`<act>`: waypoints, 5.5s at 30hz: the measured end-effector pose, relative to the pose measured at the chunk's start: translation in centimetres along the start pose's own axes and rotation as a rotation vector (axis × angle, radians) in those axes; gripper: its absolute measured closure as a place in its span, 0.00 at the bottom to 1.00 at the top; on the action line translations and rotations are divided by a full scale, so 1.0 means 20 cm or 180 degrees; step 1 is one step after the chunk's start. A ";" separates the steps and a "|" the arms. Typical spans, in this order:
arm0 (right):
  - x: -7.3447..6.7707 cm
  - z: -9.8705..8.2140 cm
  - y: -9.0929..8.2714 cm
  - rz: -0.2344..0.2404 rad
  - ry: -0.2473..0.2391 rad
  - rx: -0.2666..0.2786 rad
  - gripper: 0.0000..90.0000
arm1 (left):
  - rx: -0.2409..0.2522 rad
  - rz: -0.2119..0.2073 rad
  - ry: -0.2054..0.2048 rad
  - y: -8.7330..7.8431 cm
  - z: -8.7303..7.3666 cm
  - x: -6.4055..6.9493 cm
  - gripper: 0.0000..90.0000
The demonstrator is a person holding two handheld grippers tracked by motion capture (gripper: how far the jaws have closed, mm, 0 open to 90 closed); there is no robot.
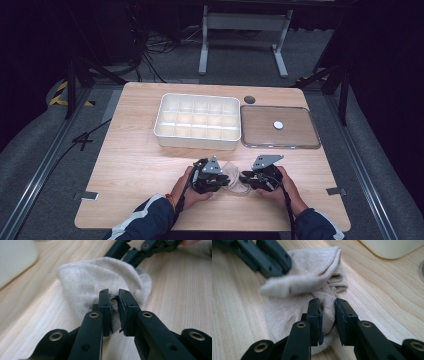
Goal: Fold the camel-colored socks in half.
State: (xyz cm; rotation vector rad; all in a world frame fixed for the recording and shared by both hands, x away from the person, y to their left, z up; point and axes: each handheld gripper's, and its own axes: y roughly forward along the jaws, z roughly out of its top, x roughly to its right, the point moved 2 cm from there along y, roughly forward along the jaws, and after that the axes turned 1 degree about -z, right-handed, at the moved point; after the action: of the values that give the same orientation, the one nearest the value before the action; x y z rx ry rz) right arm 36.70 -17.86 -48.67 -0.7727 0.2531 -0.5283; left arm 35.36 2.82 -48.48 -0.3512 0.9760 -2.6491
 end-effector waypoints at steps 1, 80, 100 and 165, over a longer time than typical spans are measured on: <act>0.00 0.00 0.00 -0.0006 -0.0006 -0.0003 0.82 | -0.0014 0.0024 0.0044 0.02 0.00 0.01 0.90; -0.13 0.08 -0.04 -0.0167 -0.0406 0.0068 0.92 | -0.0041 0.0391 -0.0384 -0.05 -0.09 -0.08 0.54; -0.12 0.06 0.02 -0.0079 -0.0401 -0.0147 0.93 | -0.0084 0.0148 -0.0781 -0.04 -0.06 -0.08 0.86; 0.00 0.02 0.01 -0.0129 -0.0027 -0.0066 0.86 | 0.0253 0.0227 -0.0182 0.04 0.11 0.08 0.92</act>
State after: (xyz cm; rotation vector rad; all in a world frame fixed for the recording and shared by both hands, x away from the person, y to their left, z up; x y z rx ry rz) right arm 36.94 -17.39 -48.50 -0.8013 0.2357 -0.5612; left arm 34.74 0.42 -47.10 -0.3651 0.8472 -2.5900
